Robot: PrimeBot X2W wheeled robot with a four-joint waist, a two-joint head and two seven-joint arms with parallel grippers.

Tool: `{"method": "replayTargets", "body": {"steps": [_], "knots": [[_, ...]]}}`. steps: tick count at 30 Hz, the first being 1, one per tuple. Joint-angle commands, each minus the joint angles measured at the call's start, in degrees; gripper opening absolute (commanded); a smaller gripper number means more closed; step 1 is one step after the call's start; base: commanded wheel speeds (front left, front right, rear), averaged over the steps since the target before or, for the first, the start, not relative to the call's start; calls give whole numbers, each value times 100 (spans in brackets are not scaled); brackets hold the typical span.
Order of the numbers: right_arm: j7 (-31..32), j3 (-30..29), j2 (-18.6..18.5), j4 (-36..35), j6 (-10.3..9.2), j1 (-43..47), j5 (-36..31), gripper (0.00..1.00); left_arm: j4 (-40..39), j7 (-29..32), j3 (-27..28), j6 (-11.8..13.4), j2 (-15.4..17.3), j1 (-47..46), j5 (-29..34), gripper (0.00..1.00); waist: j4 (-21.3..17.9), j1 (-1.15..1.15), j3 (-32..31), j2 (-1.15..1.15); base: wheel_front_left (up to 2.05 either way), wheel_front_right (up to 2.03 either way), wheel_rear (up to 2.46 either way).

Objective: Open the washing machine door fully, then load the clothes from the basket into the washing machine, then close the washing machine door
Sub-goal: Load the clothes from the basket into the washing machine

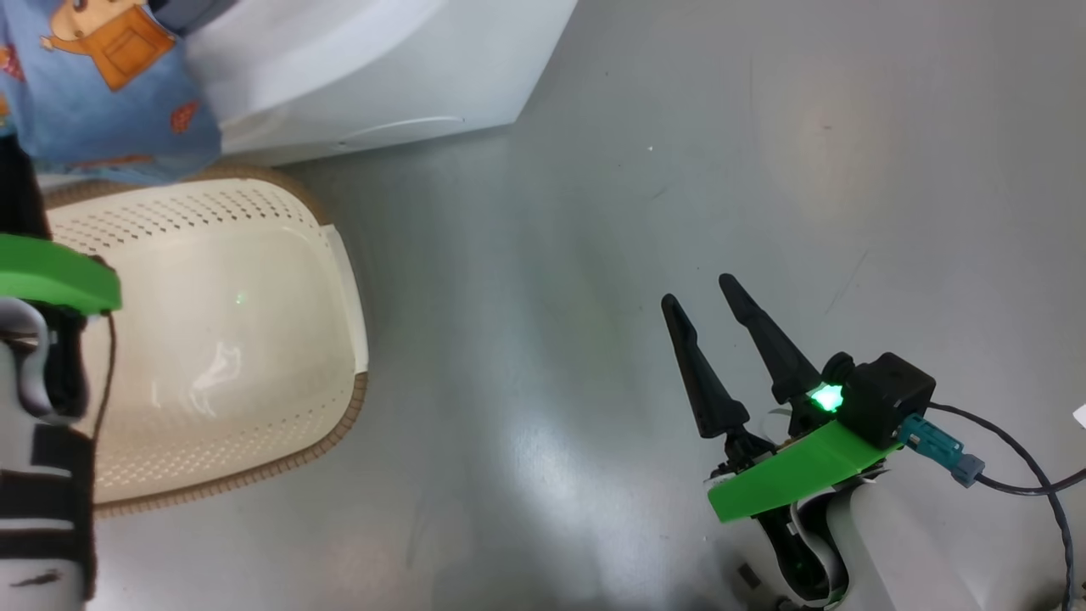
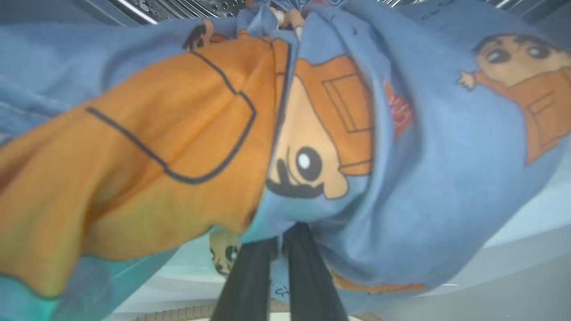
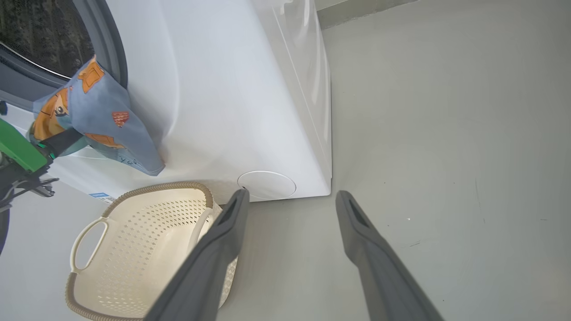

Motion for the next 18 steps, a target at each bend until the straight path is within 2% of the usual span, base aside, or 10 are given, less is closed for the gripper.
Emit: {"method": "replayTargets", "body": {"steps": [1,12,18], "knots": [[-27,136,31,-69,16,34,97,100,-205,-35,125,-39,175,237,77,0,37,0,-75,0,0,0,0],[-27,194,31,134,16,94,130,100,-982,-36,147,-62,-85,864,349,0,252,0,-497,0,0,0,0],[-27,261,31,200,16,119,148,100,-1120,-36,194,-54,-4,769,436,0,235,0,-621,0,0,0,0]]}}
